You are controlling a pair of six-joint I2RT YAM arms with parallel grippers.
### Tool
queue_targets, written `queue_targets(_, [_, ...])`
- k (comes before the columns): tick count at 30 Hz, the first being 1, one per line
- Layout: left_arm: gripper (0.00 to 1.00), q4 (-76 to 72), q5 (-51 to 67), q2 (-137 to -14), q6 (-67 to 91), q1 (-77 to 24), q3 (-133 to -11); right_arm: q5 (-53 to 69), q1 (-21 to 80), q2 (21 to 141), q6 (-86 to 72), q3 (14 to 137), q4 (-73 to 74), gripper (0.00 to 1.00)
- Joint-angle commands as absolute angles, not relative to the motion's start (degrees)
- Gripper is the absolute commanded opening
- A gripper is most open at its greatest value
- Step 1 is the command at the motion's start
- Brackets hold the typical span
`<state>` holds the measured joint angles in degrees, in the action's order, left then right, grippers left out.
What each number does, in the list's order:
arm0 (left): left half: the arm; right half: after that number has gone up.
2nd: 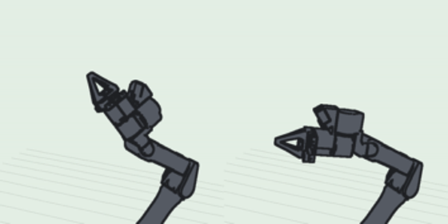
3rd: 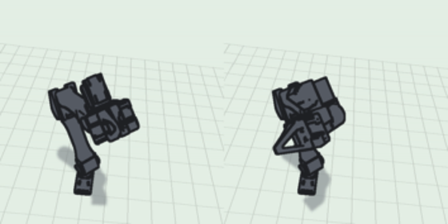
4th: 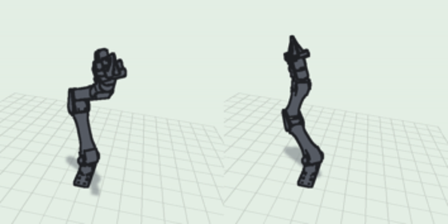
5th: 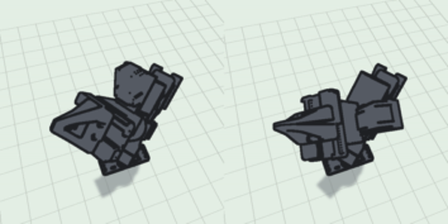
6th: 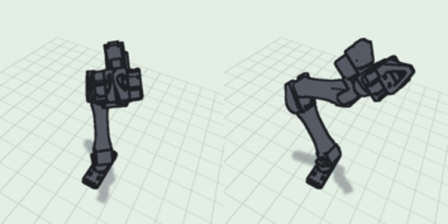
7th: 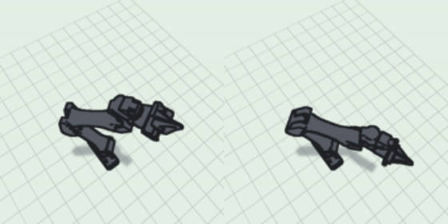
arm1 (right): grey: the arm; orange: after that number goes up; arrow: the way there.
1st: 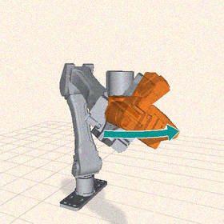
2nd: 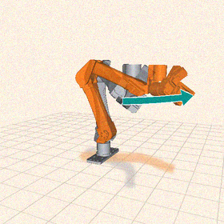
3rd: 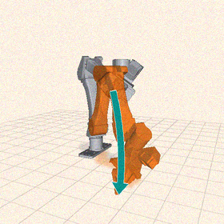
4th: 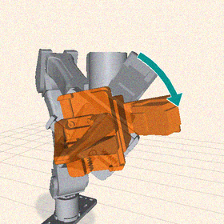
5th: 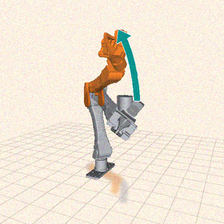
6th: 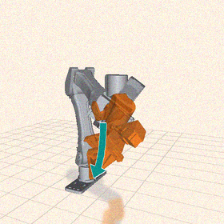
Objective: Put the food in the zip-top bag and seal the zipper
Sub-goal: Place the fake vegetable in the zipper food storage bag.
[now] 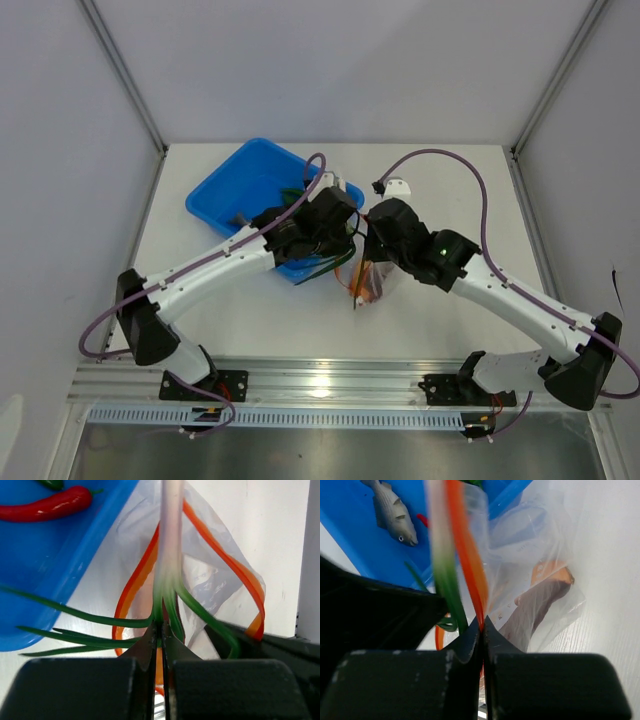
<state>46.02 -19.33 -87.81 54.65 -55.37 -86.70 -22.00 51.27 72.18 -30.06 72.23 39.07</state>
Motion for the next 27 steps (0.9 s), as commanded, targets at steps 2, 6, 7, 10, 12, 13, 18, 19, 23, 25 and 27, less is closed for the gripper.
queue_targets(2, [0.01,43.51,-14.77,-91.74,56.25,-55.81,-91.84,-21.54,51.94,71.19,-31.29,73.21,35.07,0.0])
queue_targets(6, [0.01,42.8,-11.34,-94.13,56.16,-55.81,-93.86,-19.08,52.03,71.54,-31.72,73.04,33.75,0.0])
queue_targets(7, [0.01,42.8,-11.08,-94.48,56.08,-55.72,-94.22,-18.81,52.03,71.46,-31.99,72.86,33.58,0.0])
queue_targets(10, [0.01,42.63,-9.85,-95.71,55.81,-55.29,-94.83,-17.15,51.94,71.02,-32.87,72.07,32.61,0.0])
queue_targets(12, [0.01,41.84,-7.92,-95.89,55.9,-55.02,-93.96,-16.18,51.24,70.58,-33.57,71.63,32.43,0.0])
queue_targets(13, [0.01,42.01,-7.56,-95.45,56.51,-55.02,-93.69,-16.08,50.98,70.4,-34.01,71.11,32.61,0.0])
queue_targets(18, [0.01,36.22,-8.61,-88.61,57.3,-55.02,-82.11,-17.05,50.01,68.29,-34.63,69.53,33.49,0.0])
queue_targets(19, [0.01,34.99,-8.79,-86.51,57.3,-54.93,-81.13,-16.88,49.92,68.03,-34.54,69.35,33.49,0.0])
queue_targets(23, [0.0,33.32,-8.27,-82.01,53.54,-54.93,-77.09,-17.4,49.48,67.24,-33.75,69.78,35.15,0.0])
queue_targets(25, [0.01,31.65,-7.04,-79.73,49.58,-54.93,-73.76,-17.58,49.13,66.71,-33.49,69.7,35.77,0.0])
queue_targets(27, [0.01,29.19,-4.23,-75.6,46.08,-54.93,-70.07,-17.49,48.78,66.36,-32.52,69.52,36.65,0.0])
